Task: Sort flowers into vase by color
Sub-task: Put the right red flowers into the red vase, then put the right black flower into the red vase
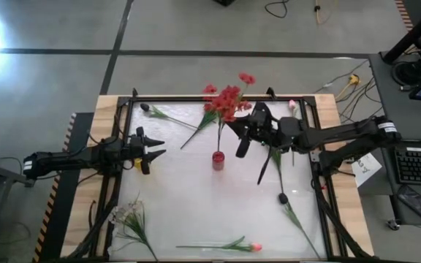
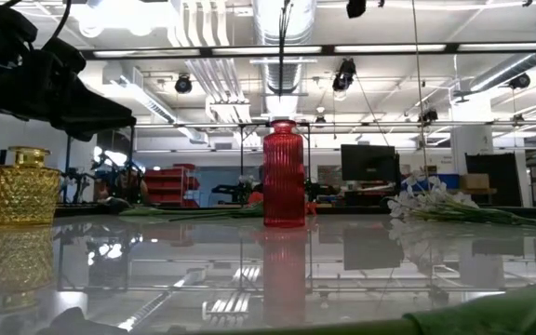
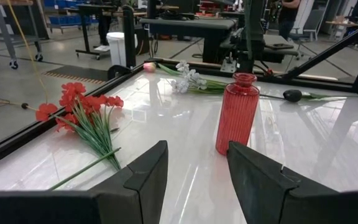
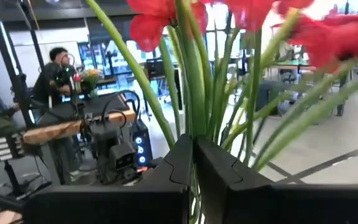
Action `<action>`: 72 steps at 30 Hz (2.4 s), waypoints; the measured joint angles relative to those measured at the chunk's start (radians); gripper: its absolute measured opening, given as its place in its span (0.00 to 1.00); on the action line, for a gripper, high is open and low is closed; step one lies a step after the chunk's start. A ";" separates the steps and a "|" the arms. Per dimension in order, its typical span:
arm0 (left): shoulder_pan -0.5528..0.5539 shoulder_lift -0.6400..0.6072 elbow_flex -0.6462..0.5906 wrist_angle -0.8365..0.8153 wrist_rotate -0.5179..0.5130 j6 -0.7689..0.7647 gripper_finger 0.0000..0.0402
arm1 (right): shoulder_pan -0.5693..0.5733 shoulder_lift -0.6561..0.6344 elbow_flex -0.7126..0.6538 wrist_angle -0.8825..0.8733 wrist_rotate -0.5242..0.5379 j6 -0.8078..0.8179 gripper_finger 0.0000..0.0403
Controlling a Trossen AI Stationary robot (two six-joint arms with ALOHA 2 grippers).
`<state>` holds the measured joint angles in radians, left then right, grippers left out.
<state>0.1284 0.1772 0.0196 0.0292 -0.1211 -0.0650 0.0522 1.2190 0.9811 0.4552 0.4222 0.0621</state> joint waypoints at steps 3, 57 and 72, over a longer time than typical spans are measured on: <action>0.000 0.000 0.000 0.000 0.000 0.000 0.39 | 0.003 0.000 -0.029 0.024 -0.001 -0.001 0.02; 0.000 0.000 0.000 0.000 0.000 0.004 0.39 | 0.113 -0.176 0.202 -1.247 -0.030 0.672 0.46; 0.000 0.000 0.000 0.000 0.000 0.003 0.39 | 0.072 -0.147 0.015 -1.445 0.071 1.239 0.52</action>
<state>0.1282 0.1772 0.0194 0.0295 -0.1211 -0.0618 0.1238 1.0717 0.9957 -0.9895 0.4928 1.3016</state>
